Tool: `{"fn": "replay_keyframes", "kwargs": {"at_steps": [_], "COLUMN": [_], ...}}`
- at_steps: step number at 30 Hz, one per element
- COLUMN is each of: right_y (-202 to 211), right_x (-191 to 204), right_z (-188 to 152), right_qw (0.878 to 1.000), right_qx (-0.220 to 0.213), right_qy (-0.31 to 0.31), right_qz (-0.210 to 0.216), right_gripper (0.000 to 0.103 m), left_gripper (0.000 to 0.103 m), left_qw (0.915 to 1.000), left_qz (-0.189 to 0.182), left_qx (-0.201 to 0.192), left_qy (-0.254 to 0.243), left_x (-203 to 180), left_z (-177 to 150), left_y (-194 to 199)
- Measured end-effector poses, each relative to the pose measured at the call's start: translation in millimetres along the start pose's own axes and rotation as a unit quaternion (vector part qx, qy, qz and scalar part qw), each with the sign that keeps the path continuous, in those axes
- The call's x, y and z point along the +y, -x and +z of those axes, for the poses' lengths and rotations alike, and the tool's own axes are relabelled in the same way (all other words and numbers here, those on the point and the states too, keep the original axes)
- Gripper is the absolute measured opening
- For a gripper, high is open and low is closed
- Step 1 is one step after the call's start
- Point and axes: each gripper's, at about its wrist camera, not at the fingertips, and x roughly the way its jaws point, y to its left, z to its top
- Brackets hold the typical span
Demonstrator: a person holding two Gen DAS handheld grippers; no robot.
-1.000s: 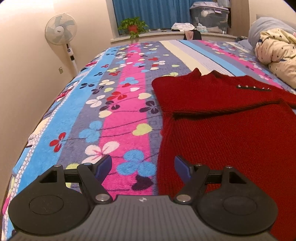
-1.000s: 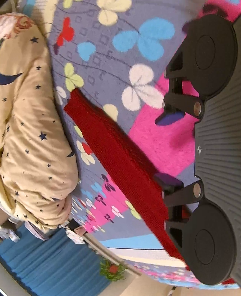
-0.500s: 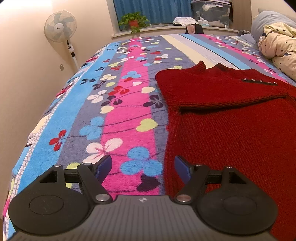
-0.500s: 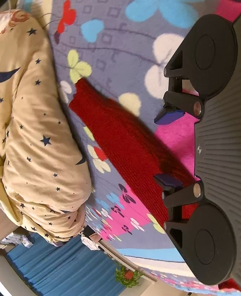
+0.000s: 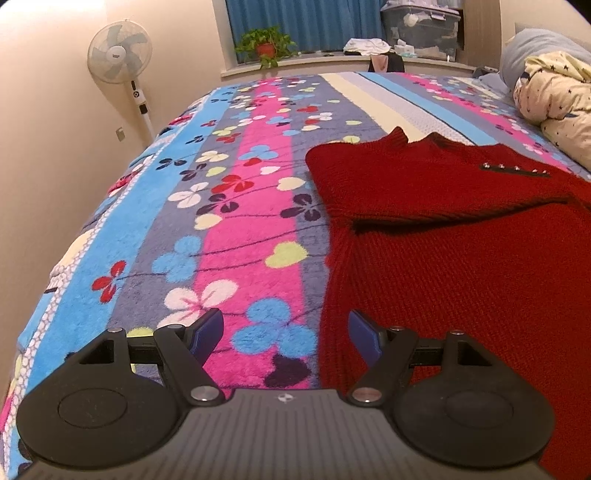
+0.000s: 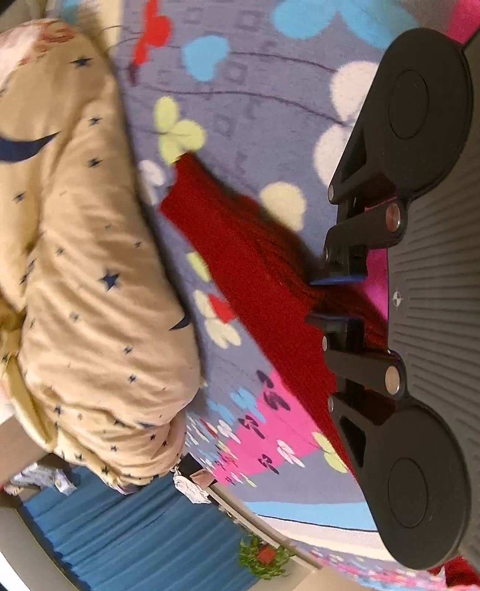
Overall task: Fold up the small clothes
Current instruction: 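Grasp the sleeve cuff with the right tool and fold it across the body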
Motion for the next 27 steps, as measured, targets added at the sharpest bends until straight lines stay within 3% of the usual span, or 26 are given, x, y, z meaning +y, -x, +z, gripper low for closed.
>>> {"fn": "replay_keyframes", "kwargs": {"at_steps": [6, 10, 12, 14, 17, 19, 21, 22, 25, 27], "right_y": [39, 72, 93, 118, 160, 177, 177, 172, 159, 158], "right_x": [62, 133, 178, 227, 289, 316, 328, 330, 318, 299], "right_z": [3, -11, -28, -55, -122, -172, -209, -228, -252, -241], "right_qw": [0.991, 0.965, 0.944, 0.915, 0.855, 0.824, 0.813, 0.806, 0.808, 0.817], "right_qx": [-0.072, -0.115, -0.14, -0.161, -0.175, -0.122, -0.011, 0.05, 0.157, 0.185], "right_qy": [0.116, 0.233, 0.293, 0.357, 0.454, 0.497, 0.498, 0.501, 0.492, 0.469], "right_qz": [0.006, 0.036, 0.057, 0.097, 0.181, 0.243, 0.302, 0.312, 0.284, 0.279], "right_gripper": [0.013, 0.013, 0.013, 0.013, 0.013, 0.014, 0.015, 0.015, 0.019, 0.021], "left_gripper": [0.079, 0.079, 0.079, 0.079, 0.079, 0.079, 0.079, 0.079, 0.079, 0.079], "left_qw": [0.9996, 0.9988, 0.9985, 0.998, 0.9975, 0.997, 0.9963, 0.9959, 0.9944, 0.9929], "left_qz": [-0.015, -0.029, -0.033, -0.037, -0.038, -0.037, -0.036, -0.036, -0.036, -0.042], "left_qx": [-0.012, -0.02, -0.024, -0.026, -0.027, -0.026, -0.022, -0.019, -0.013, -0.015], "left_qy": [0.022, 0.033, 0.037, 0.044, 0.054, 0.063, 0.075, 0.081, 0.098, 0.11], "left_x": [6, 9, 9, 11, 16, 20, 26, 28, 35, 40], "left_z": [5, 7, 8, 9, 9, 9, 9, 9, 9, 10], "left_y": [7, 13, 16, 18, 20, 20, 19, 18, 19, 21]}}
